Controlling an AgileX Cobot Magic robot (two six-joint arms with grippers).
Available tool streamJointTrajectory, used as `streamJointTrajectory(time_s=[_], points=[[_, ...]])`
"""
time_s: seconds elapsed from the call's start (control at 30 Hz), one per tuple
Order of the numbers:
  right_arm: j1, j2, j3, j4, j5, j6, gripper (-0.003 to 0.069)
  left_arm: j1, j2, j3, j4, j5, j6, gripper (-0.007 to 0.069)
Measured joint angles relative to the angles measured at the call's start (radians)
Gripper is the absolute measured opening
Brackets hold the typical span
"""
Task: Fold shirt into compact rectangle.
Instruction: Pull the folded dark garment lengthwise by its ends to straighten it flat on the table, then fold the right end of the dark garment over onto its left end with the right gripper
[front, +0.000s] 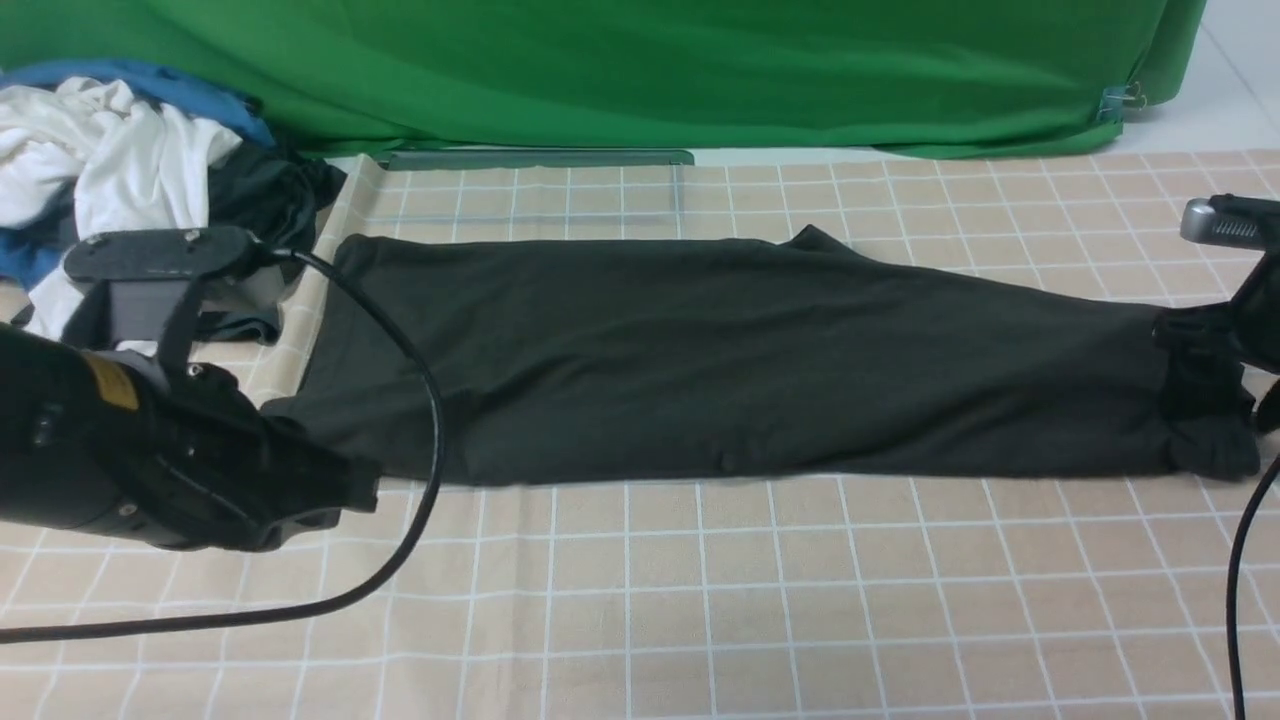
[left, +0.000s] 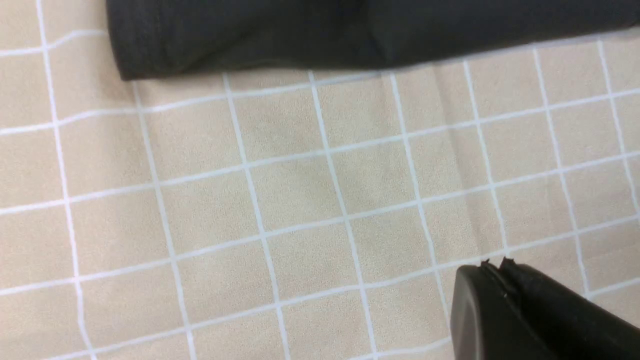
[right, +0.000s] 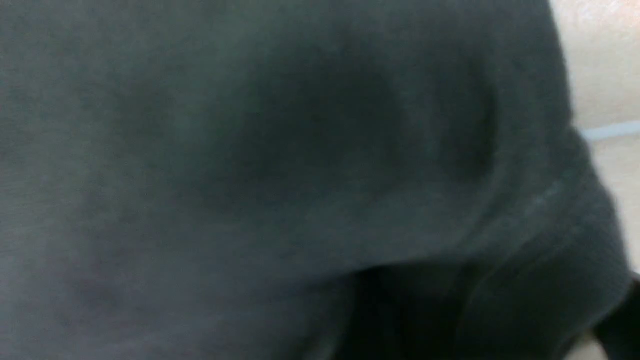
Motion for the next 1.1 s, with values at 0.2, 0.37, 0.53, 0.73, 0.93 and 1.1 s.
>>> streamJointTrajectory(time_s=[0.2, 0.37, 0.53, 0.73, 0.93, 1.1], points=[[-0.002, -0.001, -0.003, 0.022, 0.003, -0.078, 0.0111, 0.0, -0.008, 0.0, -0.001, 0.001, 0.0, 0.002], [-0.029, -0.025, -0.048, -0.054, 0.082, -0.066, 0.0097, 0.0, -0.008, 0.0, -0.001, 0.015, 0.0, 0.002], [-0.057, -0.07, -0.165, -0.108, 0.213, -0.052, 0.0097, 0.0, -0.008, 0.0, -0.001, 0.019, 0.0, 0.002], [-0.021, -0.077, -0.311, -0.102, 0.307, -0.05, 0.0097, 0.0, -0.008, 0.0, 0.003, 0.019, 0.0, 0.002], [0.149, -0.098, -0.504, -0.004, 0.316, -0.05, 0.0097, 0.0, -0.008, 0.0, 0.025, 0.02, -0.021, 0.002], [0.337, -0.089, -0.638, 0.074, 0.316, -0.05, 0.0097, 0.0, -0.008, 0.0, 0.083, 0.053, -0.069, 0.002]])
